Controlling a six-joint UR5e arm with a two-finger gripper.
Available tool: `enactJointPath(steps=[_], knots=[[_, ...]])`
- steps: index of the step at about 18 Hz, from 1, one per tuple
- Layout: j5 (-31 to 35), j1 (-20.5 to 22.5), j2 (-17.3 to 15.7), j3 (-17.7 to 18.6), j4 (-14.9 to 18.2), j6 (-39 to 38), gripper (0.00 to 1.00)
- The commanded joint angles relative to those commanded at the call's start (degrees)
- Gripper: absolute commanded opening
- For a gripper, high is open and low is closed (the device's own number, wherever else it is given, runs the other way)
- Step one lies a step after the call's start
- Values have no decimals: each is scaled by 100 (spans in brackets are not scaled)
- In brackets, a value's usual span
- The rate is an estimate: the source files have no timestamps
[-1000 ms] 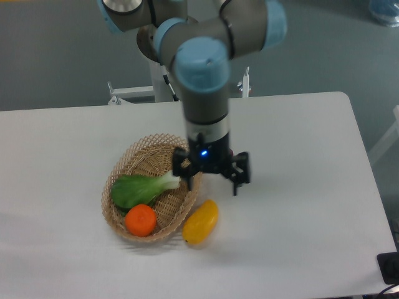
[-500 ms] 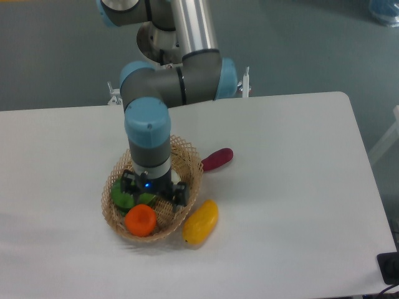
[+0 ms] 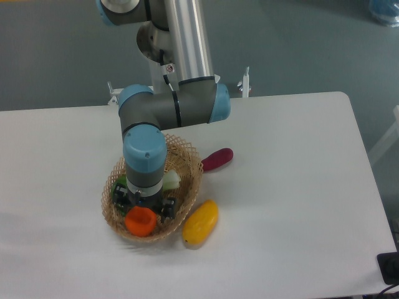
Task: Pick up the orange from the basket
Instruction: 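Lower the gripper into the basket and close it on the orange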
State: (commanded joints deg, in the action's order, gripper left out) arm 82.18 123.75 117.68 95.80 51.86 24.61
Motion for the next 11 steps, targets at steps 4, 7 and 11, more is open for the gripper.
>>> enactJointPath(steps=[4,7,11], knots=[[0,-44,70,-9,-26,0,100],[0,-79,88,0,-141,-62,100],[0,-79,97,9,-141,-62,88]])
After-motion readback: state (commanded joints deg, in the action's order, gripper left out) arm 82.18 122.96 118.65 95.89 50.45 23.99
